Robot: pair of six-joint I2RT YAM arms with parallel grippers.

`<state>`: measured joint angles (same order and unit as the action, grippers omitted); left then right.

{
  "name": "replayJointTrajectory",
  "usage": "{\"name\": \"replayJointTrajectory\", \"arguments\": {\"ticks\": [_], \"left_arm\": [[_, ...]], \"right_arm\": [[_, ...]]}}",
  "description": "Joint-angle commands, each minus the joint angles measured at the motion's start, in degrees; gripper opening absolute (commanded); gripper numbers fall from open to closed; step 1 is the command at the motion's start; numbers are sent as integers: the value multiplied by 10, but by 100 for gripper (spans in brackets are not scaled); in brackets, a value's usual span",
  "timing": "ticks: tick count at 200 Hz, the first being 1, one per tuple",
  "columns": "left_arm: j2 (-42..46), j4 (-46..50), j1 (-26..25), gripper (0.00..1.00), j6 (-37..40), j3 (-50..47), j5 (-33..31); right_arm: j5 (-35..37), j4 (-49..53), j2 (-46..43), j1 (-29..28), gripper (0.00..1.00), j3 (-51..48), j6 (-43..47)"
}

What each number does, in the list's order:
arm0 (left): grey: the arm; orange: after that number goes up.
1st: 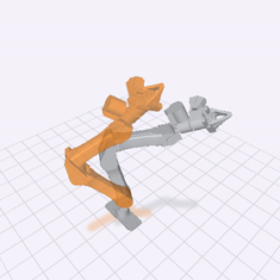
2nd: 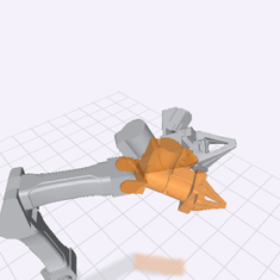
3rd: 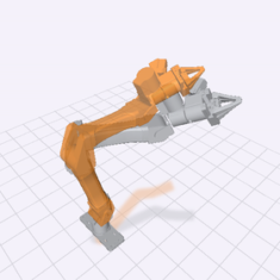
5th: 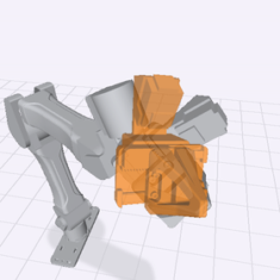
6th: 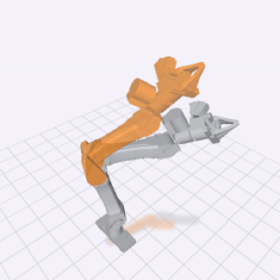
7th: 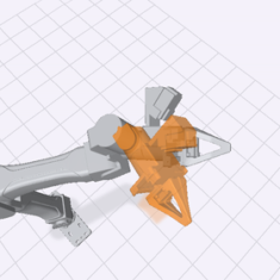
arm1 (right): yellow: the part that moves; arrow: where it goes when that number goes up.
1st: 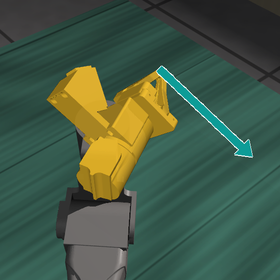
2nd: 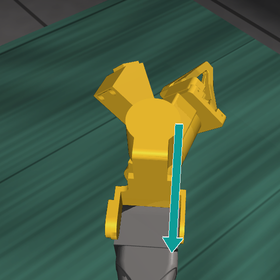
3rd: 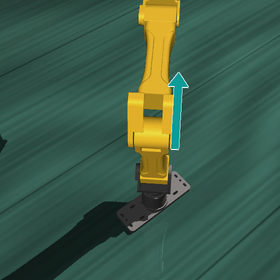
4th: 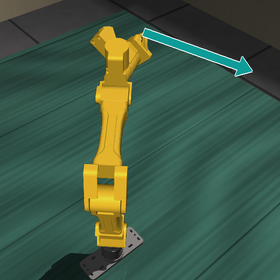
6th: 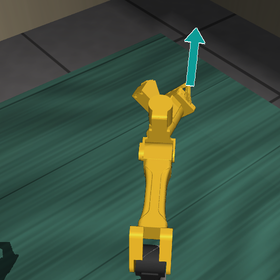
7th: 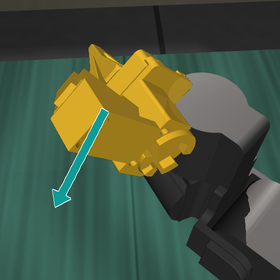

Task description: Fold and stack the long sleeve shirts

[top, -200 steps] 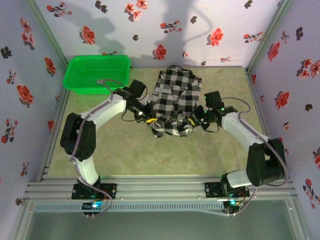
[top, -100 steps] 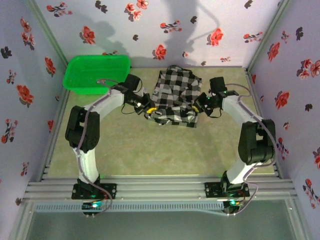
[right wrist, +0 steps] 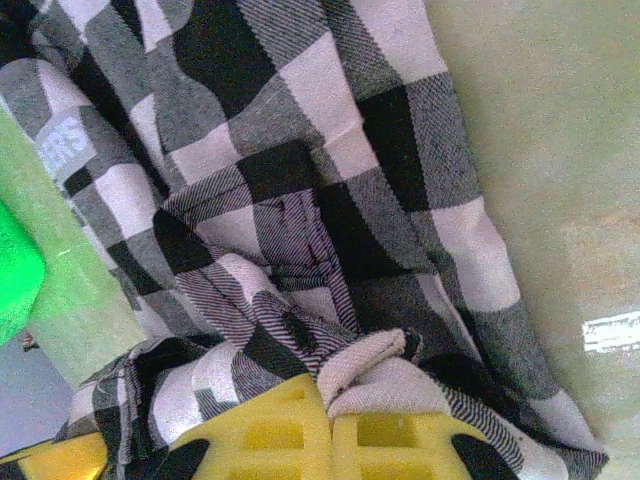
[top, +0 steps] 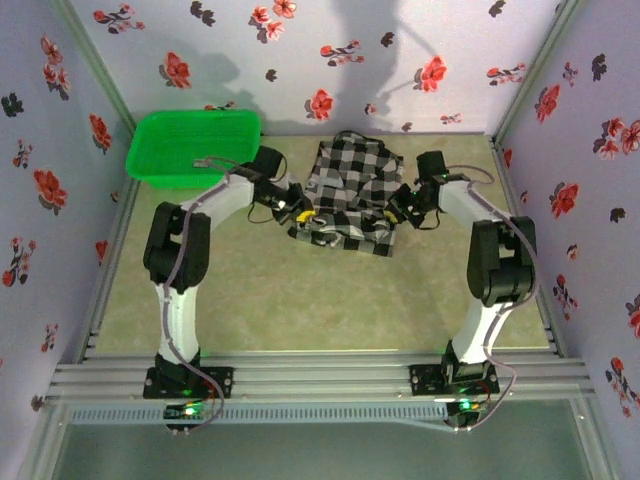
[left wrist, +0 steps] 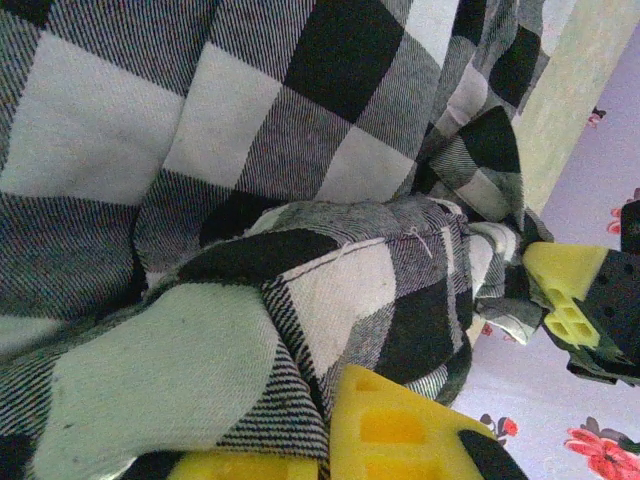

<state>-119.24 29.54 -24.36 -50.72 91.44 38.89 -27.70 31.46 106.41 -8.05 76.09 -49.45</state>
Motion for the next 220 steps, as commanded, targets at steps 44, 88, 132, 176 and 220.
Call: {"name": "replayJointTrajectory", "arguments": {"ticks": [44, 88, 132, 176, 220], "left_arm": [[-56, -36, 16, 24, -39, 33, 5], [-30, -32, 23, 58, -54, 86, -25], [58, 52, 34, 89, 6, 96, -95], [122, 158, 34, 100, 100, 84, -150], [182, 195, 10, 63, 175, -30, -153]], "right_arm": [[-11, 7, 77, 8, 7, 58, 18], [-10, 35, 88, 17, 51, 154, 27], [66, 110, 5, 20, 72, 205, 104], [55, 90, -119, 18, 73, 78, 131], [31, 0, -197, -20, 36, -120, 71]]}}
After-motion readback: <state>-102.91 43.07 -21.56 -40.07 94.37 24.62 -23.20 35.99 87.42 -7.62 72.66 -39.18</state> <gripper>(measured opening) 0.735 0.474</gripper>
